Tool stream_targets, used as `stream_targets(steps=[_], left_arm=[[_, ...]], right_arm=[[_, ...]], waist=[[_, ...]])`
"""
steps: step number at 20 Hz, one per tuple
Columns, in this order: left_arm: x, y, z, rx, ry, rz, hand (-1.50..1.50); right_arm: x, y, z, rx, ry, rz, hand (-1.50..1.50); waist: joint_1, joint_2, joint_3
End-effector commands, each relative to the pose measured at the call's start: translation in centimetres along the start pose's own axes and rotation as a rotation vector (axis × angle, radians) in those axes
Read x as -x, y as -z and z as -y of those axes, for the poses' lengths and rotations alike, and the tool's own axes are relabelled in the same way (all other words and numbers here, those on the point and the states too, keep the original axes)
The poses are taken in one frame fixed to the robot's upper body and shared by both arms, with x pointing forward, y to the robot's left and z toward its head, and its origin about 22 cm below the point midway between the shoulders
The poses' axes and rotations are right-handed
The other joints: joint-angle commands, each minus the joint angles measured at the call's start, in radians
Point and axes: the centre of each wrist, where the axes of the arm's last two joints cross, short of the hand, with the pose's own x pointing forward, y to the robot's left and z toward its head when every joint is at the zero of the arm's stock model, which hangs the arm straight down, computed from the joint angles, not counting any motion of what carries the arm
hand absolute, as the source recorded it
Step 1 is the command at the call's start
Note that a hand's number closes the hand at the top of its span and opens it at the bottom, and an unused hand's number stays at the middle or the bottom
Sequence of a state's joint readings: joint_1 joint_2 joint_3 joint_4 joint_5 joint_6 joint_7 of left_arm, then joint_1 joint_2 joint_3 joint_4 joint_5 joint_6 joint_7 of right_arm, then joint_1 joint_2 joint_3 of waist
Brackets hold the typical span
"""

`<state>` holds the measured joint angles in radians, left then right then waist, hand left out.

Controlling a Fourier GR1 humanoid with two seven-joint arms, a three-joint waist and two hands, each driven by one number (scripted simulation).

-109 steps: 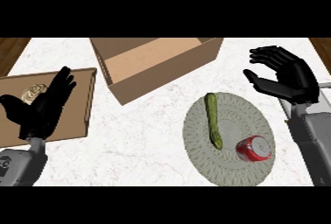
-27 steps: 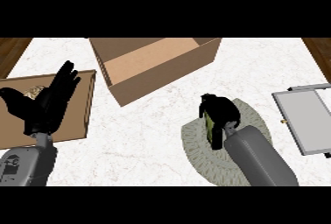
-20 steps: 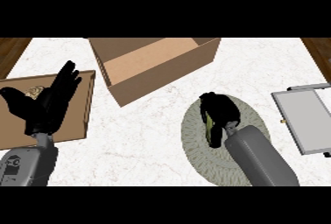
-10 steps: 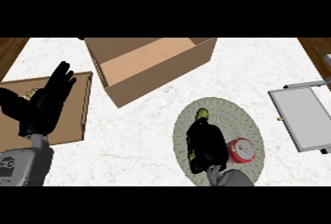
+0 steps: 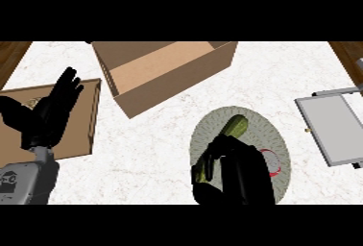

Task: Pick the squash from the placemat and place it in the tiered shelf

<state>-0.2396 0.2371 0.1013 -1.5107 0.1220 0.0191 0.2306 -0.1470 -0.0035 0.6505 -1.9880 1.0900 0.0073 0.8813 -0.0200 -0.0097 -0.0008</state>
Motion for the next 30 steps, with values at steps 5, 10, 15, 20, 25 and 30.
stream_targets(steps=[5,10,15,20,25,30], left_arm=[[0.6,0.0,-0.2,0.011,0.002,-0.006,0.0],[-1.0,0.8,1.3,0.037,-0.008,0.012,0.0],[0.7,0.7,0.4,0.015,-0.015,0.002,0.0],[0.9,0.7,-0.7,0.001,-0.002,-0.007,0.0],[0.5,-0.3,0.0,0.011,0.011,0.0,0.0],[0.2,-0.5,-0.7,-0.002,-0.009,0.009,0.0]], right_arm=[[-2.3,-2.8,9.9,0.282,0.114,-0.039,1.5],[-2.4,-1.3,13.2,0.382,0.065,-0.103,1.5],[-1.1,-0.7,16.4,0.439,0.018,-0.158,1.5],[2.0,0.1,19.1,0.49,-0.04,-0.248,1.5],[4.4,1.2,23.2,0.518,0.009,-0.285,1.5],[8.6,-0.6,25.0,0.562,0.057,-0.326,1.5]], waist=[[0.009,0.005,0.0],[0.011,0.008,0.0],[0.009,0.008,0.0],[0.001,0.008,0.001],[0.001,0.003,0.001],[-0.003,0.002,0.002]])
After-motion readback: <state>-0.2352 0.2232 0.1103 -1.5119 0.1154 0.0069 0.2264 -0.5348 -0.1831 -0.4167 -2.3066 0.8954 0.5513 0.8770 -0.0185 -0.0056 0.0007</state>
